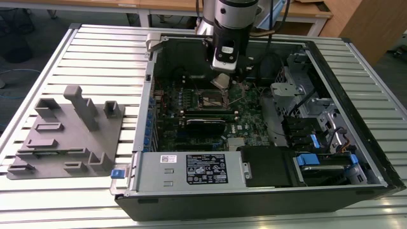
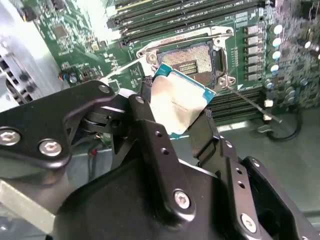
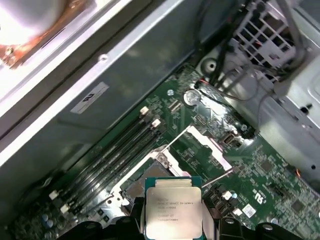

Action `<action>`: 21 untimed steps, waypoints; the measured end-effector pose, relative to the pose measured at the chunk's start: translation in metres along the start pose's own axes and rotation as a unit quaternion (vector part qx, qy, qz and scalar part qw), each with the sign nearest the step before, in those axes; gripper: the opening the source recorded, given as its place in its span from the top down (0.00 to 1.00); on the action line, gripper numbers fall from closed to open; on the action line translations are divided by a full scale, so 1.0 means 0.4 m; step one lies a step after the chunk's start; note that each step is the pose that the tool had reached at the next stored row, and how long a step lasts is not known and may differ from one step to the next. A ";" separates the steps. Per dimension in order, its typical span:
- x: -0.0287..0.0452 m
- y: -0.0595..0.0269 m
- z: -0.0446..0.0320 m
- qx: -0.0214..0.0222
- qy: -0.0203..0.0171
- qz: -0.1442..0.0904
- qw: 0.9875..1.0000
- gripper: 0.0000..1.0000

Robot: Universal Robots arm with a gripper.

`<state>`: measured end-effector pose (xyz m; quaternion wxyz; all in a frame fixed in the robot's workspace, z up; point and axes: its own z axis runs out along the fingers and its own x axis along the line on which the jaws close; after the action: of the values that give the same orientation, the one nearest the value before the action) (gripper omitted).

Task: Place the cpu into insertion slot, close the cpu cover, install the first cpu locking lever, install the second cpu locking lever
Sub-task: 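Place the cpu into insertion slot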

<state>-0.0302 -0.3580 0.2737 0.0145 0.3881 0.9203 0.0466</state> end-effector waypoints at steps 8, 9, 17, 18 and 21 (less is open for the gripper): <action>0.000 0.000 0.004 -0.001 -0.007 0.073 0.997 0.46; 0.000 0.000 0.005 -0.001 -0.008 0.082 0.997 0.46; 0.000 -0.001 0.010 -0.001 -0.015 0.153 0.988 0.46; 0.000 -0.001 0.010 -0.002 -0.016 0.162 0.987 0.46; 0.000 -0.001 0.012 -0.002 -0.018 0.189 0.982 0.46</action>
<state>-0.0302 -0.3580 0.2690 0.0231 0.5562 0.8296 0.0430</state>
